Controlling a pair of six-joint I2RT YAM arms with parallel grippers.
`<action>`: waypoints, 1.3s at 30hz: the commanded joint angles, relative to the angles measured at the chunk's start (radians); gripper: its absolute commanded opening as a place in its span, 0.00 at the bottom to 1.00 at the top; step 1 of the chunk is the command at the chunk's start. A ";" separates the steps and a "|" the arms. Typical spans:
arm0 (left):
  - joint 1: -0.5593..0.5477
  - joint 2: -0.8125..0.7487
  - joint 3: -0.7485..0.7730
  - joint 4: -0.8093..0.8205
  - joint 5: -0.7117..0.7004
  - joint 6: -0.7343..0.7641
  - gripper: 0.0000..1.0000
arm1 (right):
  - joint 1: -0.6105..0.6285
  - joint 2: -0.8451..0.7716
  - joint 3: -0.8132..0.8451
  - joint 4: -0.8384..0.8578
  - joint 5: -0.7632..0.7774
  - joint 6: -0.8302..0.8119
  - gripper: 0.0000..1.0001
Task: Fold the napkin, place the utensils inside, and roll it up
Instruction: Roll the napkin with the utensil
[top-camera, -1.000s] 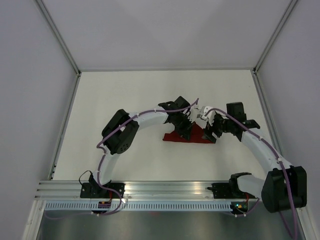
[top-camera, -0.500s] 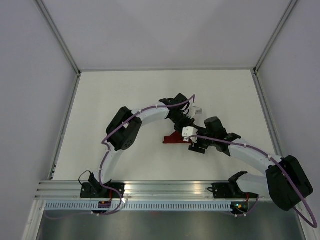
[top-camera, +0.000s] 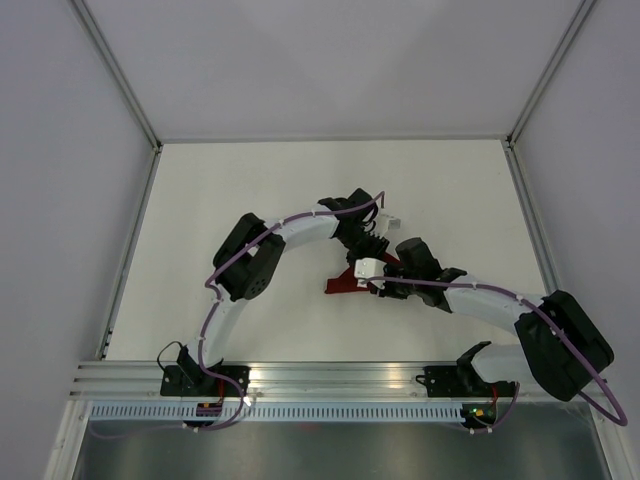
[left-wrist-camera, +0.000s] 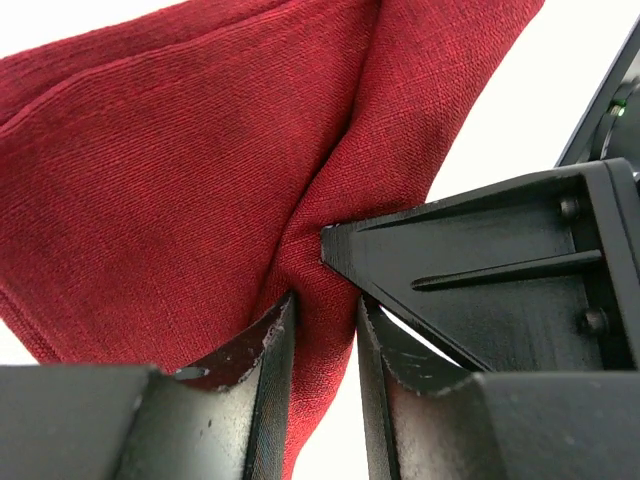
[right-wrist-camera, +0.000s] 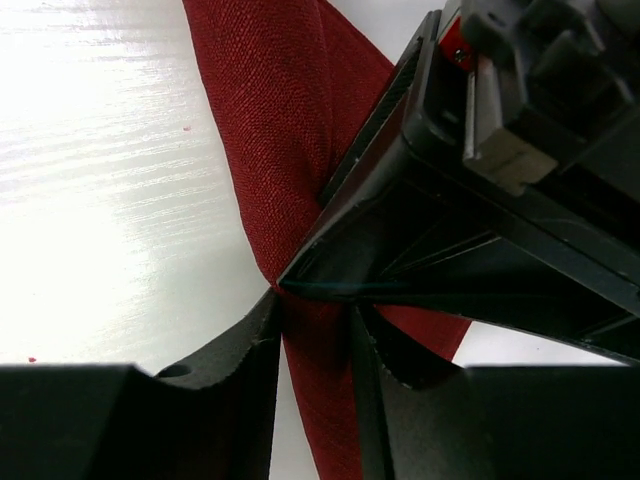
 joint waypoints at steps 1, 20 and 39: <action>0.005 -0.029 -0.041 0.012 -0.067 -0.110 0.36 | 0.007 0.022 0.000 0.018 -0.019 0.017 0.34; 0.138 -0.432 -0.397 0.420 -0.242 -0.197 0.45 | -0.021 0.177 0.164 -0.264 -0.197 -0.046 0.27; -0.029 -0.839 -1.005 1.054 -0.659 0.078 0.45 | -0.197 0.727 0.747 -0.959 -0.465 -0.331 0.27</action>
